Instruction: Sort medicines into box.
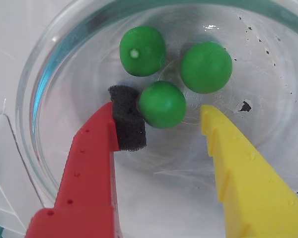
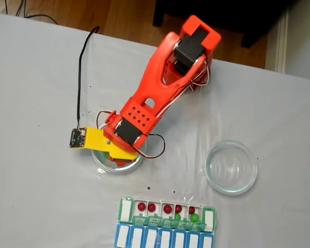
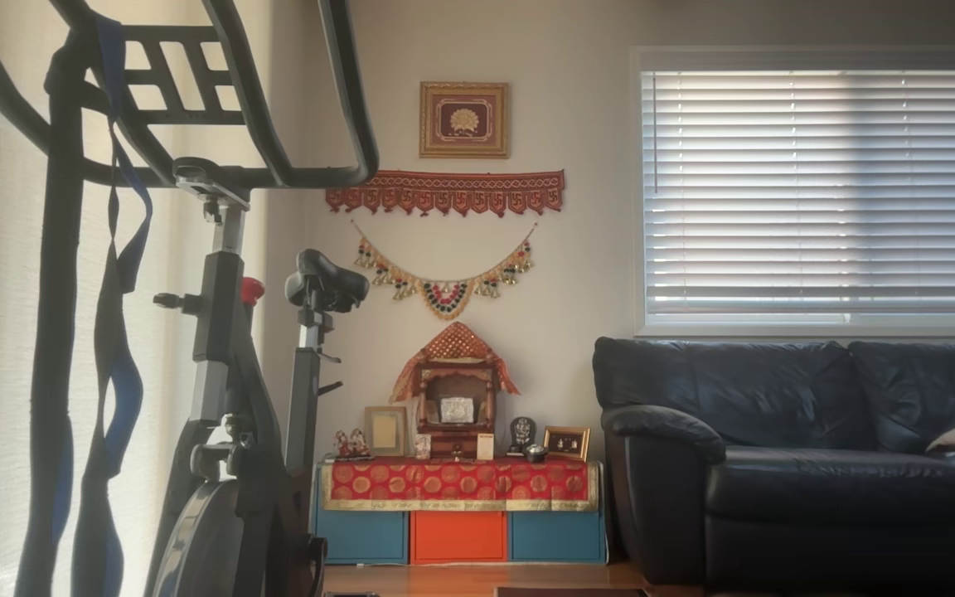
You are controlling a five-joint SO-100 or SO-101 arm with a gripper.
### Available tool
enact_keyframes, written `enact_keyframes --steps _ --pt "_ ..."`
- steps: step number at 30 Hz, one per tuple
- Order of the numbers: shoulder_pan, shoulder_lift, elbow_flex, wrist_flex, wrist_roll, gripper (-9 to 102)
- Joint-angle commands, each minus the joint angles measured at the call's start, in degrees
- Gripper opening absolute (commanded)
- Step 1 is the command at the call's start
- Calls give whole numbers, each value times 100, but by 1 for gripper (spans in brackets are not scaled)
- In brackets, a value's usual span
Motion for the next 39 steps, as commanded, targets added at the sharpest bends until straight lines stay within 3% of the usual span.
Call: enact_keyframes --steps 1,16,39 --pt "26 229 -510 -105 -18 22" --pt "114 167 -677 -202 9 23" --pt "-26 299 -299 -457 -62 14"
